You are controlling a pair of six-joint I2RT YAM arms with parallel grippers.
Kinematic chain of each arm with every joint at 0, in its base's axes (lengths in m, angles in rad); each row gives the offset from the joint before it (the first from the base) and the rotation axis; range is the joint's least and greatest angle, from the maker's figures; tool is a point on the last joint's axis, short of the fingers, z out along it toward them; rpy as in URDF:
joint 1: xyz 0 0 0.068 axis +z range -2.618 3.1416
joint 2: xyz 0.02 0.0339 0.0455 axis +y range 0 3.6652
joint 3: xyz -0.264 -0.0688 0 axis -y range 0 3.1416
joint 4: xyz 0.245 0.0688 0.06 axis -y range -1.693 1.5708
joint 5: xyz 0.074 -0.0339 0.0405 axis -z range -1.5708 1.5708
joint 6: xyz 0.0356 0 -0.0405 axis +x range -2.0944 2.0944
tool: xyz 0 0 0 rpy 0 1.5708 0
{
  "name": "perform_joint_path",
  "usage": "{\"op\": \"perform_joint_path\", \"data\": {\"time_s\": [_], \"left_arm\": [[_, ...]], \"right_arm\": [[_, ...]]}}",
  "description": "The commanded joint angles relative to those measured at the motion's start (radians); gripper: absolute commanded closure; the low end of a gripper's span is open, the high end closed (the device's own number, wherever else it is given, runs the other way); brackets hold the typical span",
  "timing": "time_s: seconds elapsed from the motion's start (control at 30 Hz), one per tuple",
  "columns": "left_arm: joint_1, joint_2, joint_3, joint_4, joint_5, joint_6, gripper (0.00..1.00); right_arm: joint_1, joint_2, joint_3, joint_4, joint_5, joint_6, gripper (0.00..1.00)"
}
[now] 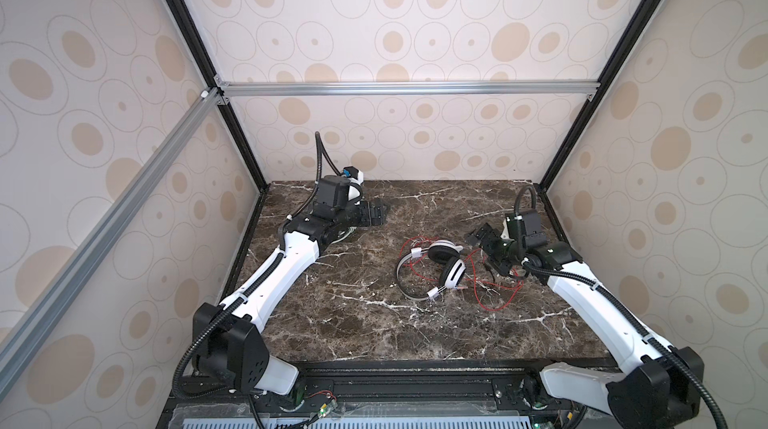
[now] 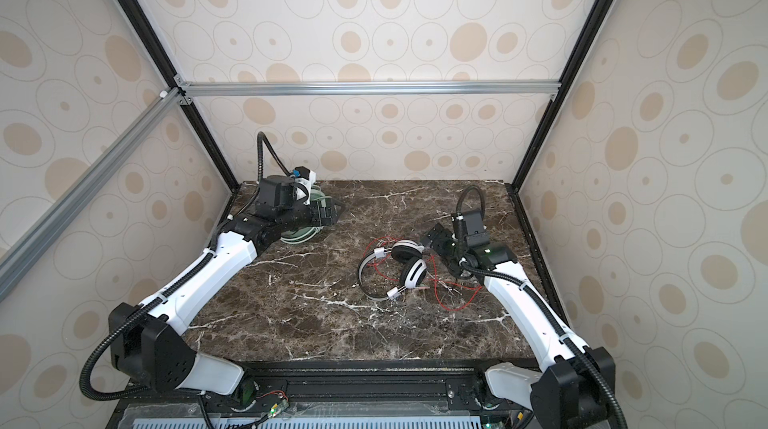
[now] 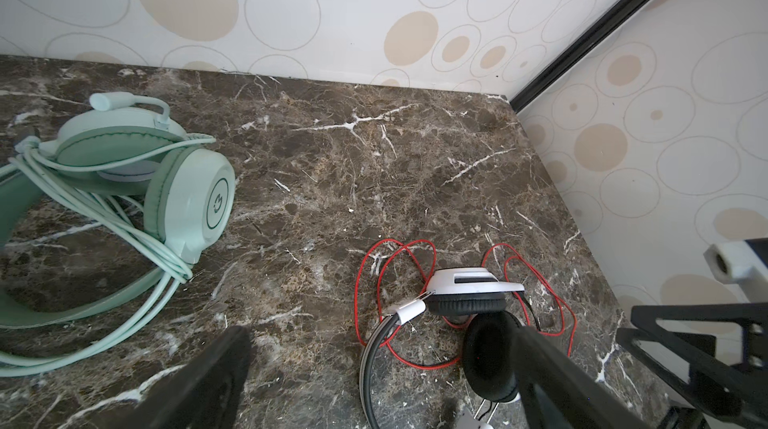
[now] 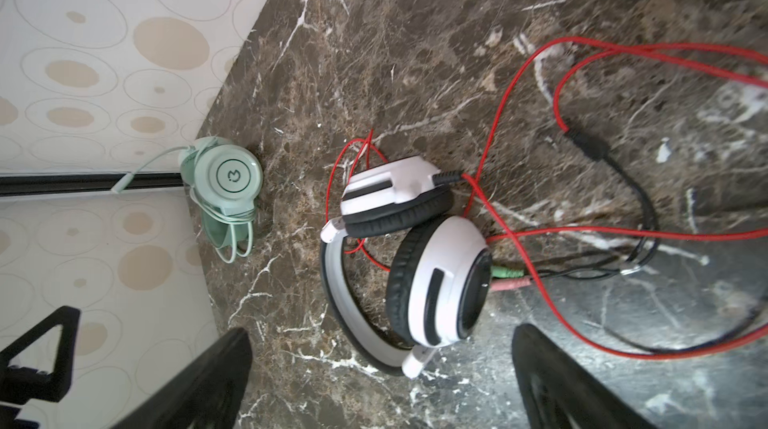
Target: Wrap the headphones
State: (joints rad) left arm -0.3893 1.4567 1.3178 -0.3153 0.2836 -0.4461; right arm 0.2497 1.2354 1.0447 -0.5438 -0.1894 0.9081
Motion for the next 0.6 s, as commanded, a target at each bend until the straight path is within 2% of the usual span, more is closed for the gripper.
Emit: {"op": "perform_joint_path", "data": {"time_s": [0.0,0.07,0.17,0.4,0.5,0.57], "left_arm": [[-0.008,-0.004,0.018,0.01,0.054,-0.025,0.02],[-0.008,-0.019,-0.005,0.036,0.053,-0.032,0.02],[-0.008,-0.033,-0.005,0.038,0.033,-0.022,0.02],[-0.012,-0.033,-0.003,0.036,0.05,-0.032,0.02],[-0.013,-0.03,-0.005,0.042,0.052,-0.037,0.02],[-0.012,-0.029,-0.011,0.051,0.064,-0.043,0.02]], "right_arm": [[-0.003,0.088,0.089,-0.023,-0.131,-0.206,0.0],[0.009,0.14,0.088,-0.031,-0.176,-0.219,0.0],[0.025,0.162,0.015,0.054,-0.195,-0.18,0.0],[0.109,0.239,0.044,0.02,-0.054,-0.206,0.02],[0.125,0.296,0.119,-0.025,0.037,-0.301,0.09],[0.125,0.335,0.162,-0.02,0.036,-0.435,0.17]]}}
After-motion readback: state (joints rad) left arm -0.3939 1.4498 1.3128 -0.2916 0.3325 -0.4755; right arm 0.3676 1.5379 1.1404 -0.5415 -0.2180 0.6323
